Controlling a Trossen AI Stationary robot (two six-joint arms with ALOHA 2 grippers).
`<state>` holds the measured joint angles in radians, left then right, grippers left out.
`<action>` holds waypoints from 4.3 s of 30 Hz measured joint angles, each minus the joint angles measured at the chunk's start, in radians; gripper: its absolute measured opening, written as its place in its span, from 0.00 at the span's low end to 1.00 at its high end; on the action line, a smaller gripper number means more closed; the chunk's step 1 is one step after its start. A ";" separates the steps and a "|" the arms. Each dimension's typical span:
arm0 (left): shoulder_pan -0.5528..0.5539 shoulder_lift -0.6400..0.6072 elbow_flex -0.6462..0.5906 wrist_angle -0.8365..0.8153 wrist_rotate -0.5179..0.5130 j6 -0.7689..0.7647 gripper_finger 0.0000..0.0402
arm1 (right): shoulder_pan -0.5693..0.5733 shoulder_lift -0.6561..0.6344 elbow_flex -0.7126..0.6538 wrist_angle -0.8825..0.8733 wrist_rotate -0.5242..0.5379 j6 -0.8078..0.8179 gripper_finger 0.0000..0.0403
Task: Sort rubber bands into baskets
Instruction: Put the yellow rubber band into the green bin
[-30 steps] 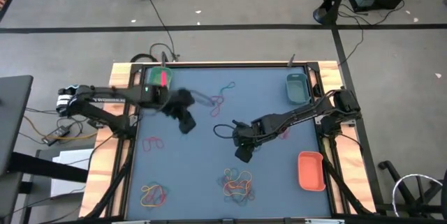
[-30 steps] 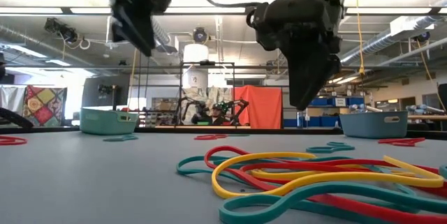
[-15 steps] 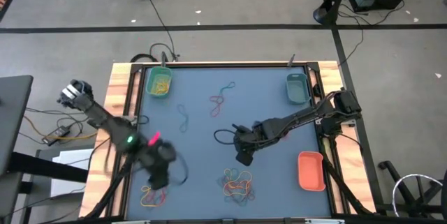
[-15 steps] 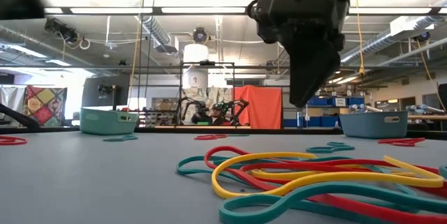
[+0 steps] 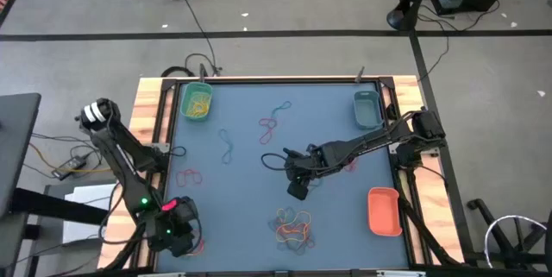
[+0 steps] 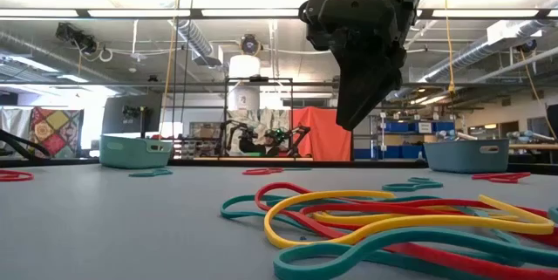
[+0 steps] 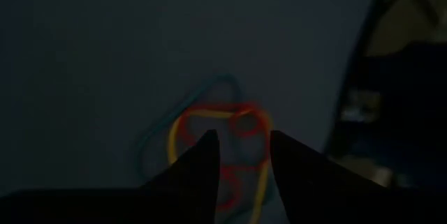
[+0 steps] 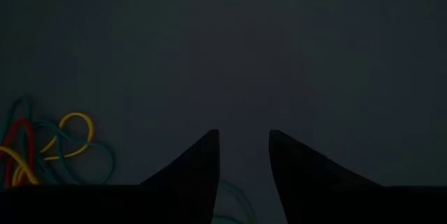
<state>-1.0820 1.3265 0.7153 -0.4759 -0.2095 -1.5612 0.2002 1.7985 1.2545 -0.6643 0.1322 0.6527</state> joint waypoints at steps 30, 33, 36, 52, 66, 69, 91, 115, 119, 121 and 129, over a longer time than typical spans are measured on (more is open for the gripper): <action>-0.033 0.136 0.036 -0.095 0.148 0.117 0.02 | -0.025 0.000 0.000 -0.002 -0.030 -0.055 0.34; -0.031 0.086 0.086 -0.122 0.151 0.117 0.01 | -0.032 0.000 0.000 -0.002 -0.030 -0.061 0.34; -0.025 0.050 0.152 -0.204 0.126 0.118 0.01 | -0.041 0.000 0.000 -0.002 -0.031 -0.071 0.34; 0.170 -0.106 0.319 -0.649 -0.302 0.064 0.00 | -0.073 0.000 0.000 0.043 -0.063 -0.073 0.34; 0.650 -0.258 0.319 -0.936 -0.356 0.175 0.00 | -0.070 0.000 0.000 0.043 -0.093 -0.050 0.34; 0.783 -0.294 0.310 -0.931 -0.356 0.285 0.00 | -0.070 0.000 0.000 0.043 -0.093 -0.050 0.34; 1.725 -0.229 0.307 -0.543 -0.207 1.093 0.00 | -0.018 0.000 0.000 0.049 -0.073 0.048 0.34; 2.070 0.103 0.307 -0.438 0.014 1.378 0.11 | 0.039 0.000 0.000 0.031 -0.052 0.212 0.34; 2.070 0.070 0.307 -0.412 0.014 1.397 0.21 | 0.043 0.000 0.000 0.035 -0.064 0.233 0.34; 2.070 0.059 0.307 -0.416 0.014 1.397 0.27 | 0.055 0.000 0.000 0.035 -0.055 0.242 0.34; 1.993 -0.030 0.307 -0.433 0.277 1.423 0.34 | 0.167 0.000 0.000 0.042 -0.013 0.159 0.34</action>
<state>0.9114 1.2966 1.0225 -0.9088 0.0670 -0.1383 0.3671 1.7985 1.2545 -0.6228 0.1196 0.8117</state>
